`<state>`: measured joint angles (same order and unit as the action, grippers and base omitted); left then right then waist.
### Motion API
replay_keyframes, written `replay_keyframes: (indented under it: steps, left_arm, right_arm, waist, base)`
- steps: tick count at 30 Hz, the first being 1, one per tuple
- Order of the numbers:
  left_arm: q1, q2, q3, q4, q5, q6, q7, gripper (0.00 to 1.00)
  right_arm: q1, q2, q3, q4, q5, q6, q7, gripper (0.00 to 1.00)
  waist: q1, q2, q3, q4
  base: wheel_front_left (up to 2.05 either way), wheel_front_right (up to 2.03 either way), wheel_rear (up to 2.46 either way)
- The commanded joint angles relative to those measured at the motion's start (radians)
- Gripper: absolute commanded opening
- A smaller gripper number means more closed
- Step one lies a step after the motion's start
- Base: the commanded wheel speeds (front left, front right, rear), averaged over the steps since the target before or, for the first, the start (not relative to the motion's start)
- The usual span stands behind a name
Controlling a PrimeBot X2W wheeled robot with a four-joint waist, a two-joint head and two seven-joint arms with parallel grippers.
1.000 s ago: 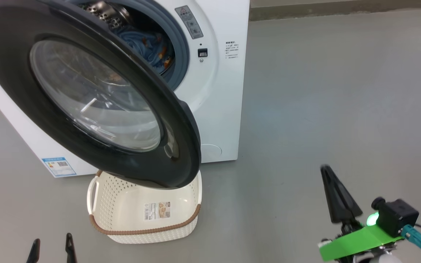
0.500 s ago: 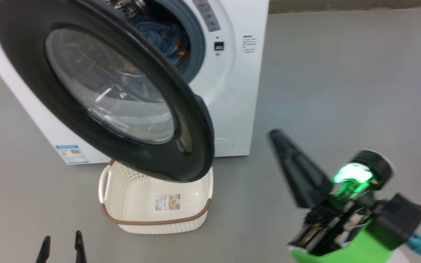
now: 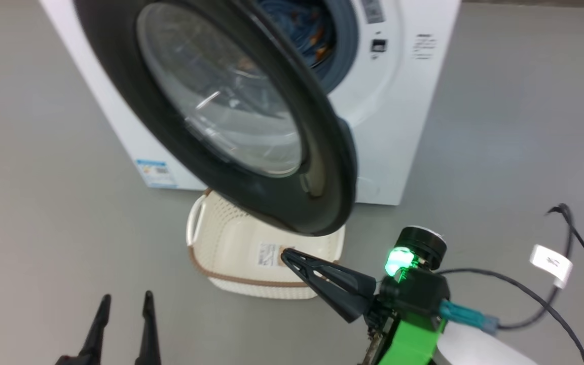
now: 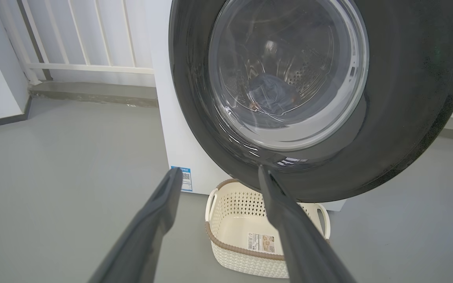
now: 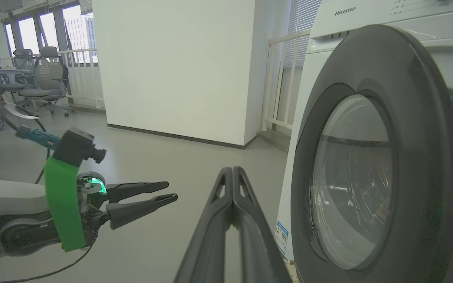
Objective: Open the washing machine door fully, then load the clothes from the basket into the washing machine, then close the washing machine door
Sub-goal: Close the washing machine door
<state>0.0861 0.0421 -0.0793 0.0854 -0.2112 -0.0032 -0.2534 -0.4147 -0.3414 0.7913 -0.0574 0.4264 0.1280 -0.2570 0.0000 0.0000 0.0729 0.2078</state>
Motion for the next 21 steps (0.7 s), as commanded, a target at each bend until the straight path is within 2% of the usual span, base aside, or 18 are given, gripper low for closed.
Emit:
replay_keyframes:
  steps: [1, 5, 8, 15, 21]
  left_arm:
    - [-0.047, 0.008, 0.016, -0.029, -0.009, 0.008, -0.008, 1.0]
    - [-0.073, 0.008, -0.022, -0.028, -0.025, 0.008, -0.008, 1.0]
    - [-0.094, 0.008, -0.039, -0.029, -0.038, 0.003, -0.008, 1.0]
    - [-0.135, 0.008, -0.076, -0.025, -0.057, 0.001, -0.008, 1.0]
    - [-0.161, 0.008, -0.096, -0.016, -0.067, -0.004, -0.008, 1.0]
  right_arm:
    - [-0.039, -0.003, 0.03, 0.016, 0.026, 0.003, -0.005, 0.0]
    - [-0.094, -0.008, 0.062, 0.129, 0.06, 0.003, -0.005, 0.0]
    - [-0.119, -0.001, 0.044, 0.205, 0.07, 0.003, -0.005, 0.0]
    - [-0.146, 0.027, -0.073, 0.31, 0.044, 0.003, -0.005, 0.0]
    - [-0.152, 0.058, -0.231, 0.355, -0.018, 0.003, -0.005, 0.0]
  waist:
    - [0.0, 0.0, 0.058, 0.074]
    - [0.0, 0.0, 0.096, 0.121]
    - [0.0, 0.0, 0.126, 0.146]
    - [0.0, 0.0, 0.176, 0.171]
    - [0.0, 0.0, 0.211, 0.165]
  base:
    - [0.0, 0.0, 0.0]
    - [0.0, 0.0, 0.0]
    - [0.0, 0.0, 0.0]
    - [0.0, 0.0, 0.0]
    - [0.0, 0.0, 0.0]
